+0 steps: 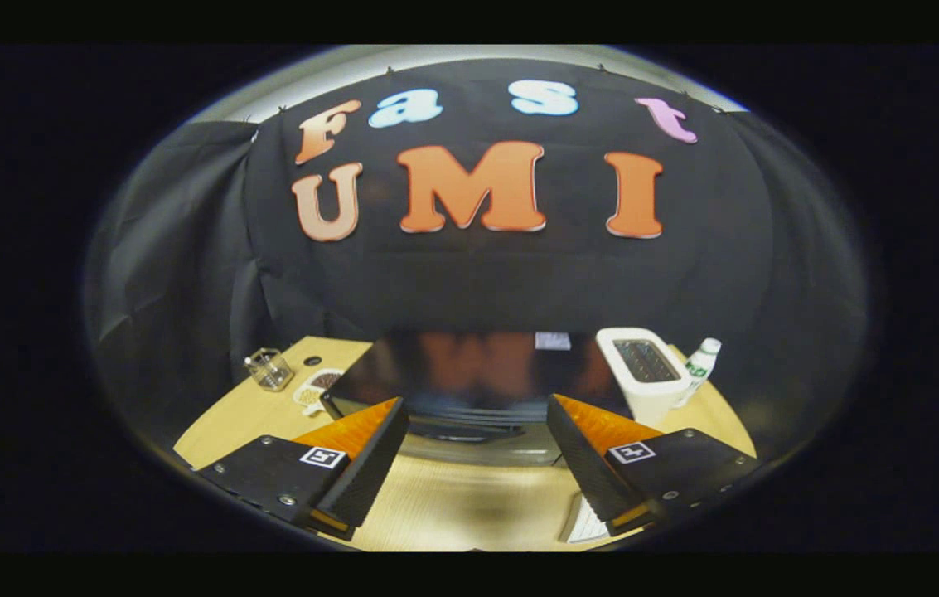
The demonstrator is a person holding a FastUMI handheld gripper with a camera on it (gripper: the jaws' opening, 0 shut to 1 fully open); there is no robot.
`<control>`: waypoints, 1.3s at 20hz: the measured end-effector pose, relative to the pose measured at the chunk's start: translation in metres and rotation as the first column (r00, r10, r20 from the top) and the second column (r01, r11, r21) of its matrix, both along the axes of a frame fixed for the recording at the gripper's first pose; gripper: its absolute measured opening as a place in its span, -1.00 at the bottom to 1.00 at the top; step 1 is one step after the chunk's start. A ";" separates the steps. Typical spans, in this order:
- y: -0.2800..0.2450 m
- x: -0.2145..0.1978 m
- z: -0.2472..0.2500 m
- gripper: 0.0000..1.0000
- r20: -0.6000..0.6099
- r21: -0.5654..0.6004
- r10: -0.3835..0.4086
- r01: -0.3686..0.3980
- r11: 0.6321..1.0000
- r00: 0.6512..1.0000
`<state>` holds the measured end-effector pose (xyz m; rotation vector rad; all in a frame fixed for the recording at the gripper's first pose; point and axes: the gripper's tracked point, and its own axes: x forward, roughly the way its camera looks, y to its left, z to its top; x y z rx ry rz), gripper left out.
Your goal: Open the toaster oven, put the food inside, and close the toaster oven door.
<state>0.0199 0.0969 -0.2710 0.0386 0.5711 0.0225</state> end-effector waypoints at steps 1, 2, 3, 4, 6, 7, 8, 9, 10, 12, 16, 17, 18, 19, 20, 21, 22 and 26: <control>-0.006 0.006 0.022 0.98 0.043 -0.003 -0.004 0.004 1.000 0.999; -0.010 0.010 0.042 0.98 0.085 -0.006 -0.003 0.004 1.000 0.996; -0.013 0.015 0.061 0.98 0.126 -0.015 -0.004 0.005 1.000 0.992; -0.017 0.017 0.080 0.98 0.164 -0.015 0.000 0.003 1.000 0.986; -0.022 0.022 0.118 0.98 0.235 -0.031 0.010 -0.003 1.000 0.972; -0.026 0.023 0.135 0.98 0.268 -0.049 0.019 -0.006 0.999 0.963; -0.031 0.024 0.150 0.98 0.290 -0.068 0.025 -0.005 0.998 0.957; -0.035 0.024 0.164 0.98 0.306 -0.093 0.032 -0.003 0.996 0.951; -0.041 0.025 0.181 0.98 0.336 -0.115 0.027 0.012 0.993 0.941; -0.044 0.026 0.211 0.98 0.399 -0.147 0.032 0.030 0.989 0.916; -0.046 0.022 0.257 0.98 0.479 -0.171 0.050 0.037 0.985 0.877; -0.048 0.018 0.268 0.98 0.498 -0.166 0.042 0.048 0.985 0.866; -0.050 0.015 0.279 0.98 0.511 -0.162 0.036 0.055 0.985 0.859; -0.052 0.015 0.289 0.98 0.527 -0.156 0.030 0.062 0.986 0.849; -0.055 0.013 0.299 0.98 0.541 -0.152 0.029 0.064 0.986 0.840; -0.058 0.011 0.308 0.98 0.556 -0.147 0.027 0.066 0.987 0.831; -0.057 0.014 0.313 0.98 0.569 -0.141 0.026 0.066 0.988 0.822; -0.065 0.013 0.343 0.98 0.622 -0.131 0.023 0.075 0.989 0.783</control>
